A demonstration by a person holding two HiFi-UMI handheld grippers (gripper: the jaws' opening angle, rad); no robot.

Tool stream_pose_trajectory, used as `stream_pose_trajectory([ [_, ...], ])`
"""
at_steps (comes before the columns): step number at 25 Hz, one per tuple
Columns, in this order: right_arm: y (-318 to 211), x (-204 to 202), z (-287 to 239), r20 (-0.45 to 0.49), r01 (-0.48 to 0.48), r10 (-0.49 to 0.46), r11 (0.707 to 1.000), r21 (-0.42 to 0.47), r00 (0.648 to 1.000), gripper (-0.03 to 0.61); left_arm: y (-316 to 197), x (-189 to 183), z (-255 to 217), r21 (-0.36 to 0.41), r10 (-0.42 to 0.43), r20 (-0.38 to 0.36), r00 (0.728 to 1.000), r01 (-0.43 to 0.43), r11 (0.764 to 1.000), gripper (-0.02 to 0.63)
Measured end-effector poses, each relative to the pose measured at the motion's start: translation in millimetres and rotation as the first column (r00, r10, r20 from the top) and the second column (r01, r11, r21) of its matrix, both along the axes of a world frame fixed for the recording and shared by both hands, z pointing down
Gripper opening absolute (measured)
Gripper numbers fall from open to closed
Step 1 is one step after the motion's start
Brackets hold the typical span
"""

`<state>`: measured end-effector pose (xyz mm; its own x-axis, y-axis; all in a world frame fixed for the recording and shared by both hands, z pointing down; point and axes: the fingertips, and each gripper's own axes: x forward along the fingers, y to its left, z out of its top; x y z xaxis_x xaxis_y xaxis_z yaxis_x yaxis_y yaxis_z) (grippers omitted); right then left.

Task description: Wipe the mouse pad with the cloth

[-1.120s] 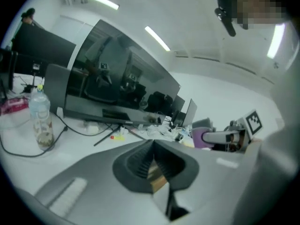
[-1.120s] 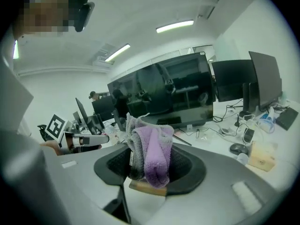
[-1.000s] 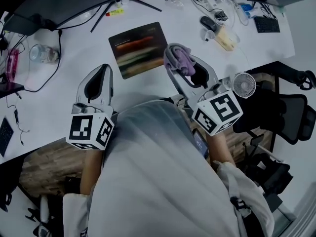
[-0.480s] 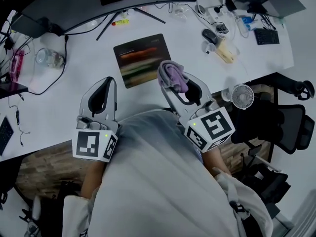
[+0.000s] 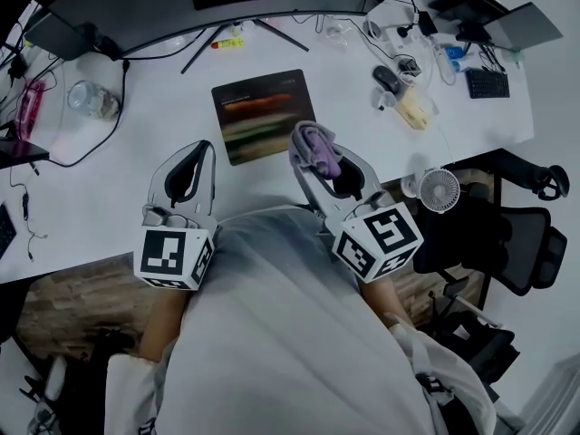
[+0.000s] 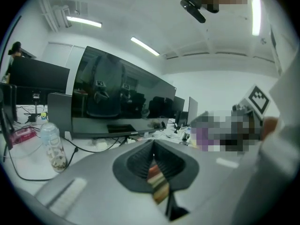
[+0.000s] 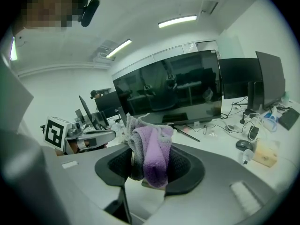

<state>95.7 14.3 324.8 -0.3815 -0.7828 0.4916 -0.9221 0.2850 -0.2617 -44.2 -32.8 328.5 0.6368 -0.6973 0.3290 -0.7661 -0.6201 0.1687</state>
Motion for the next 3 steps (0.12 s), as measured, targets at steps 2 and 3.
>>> stream_pose_trajectory([
  [2,-1.1,-2.7,1.0,0.003,0.004,-0.004,1.0,0.001,1.0,0.181,-2.7,-2.6,0.9,0.007,0.002,0.002,1.0,-0.002,1.0,0.0],
  [3,-1.8,-4.2,1.7,0.005,0.007,-0.007,1.0,0.001,1.0,0.181,-4.3,-3.9,0.7,0.013,0.003,0.002,1.0,-0.003,1.0,0.0],
])
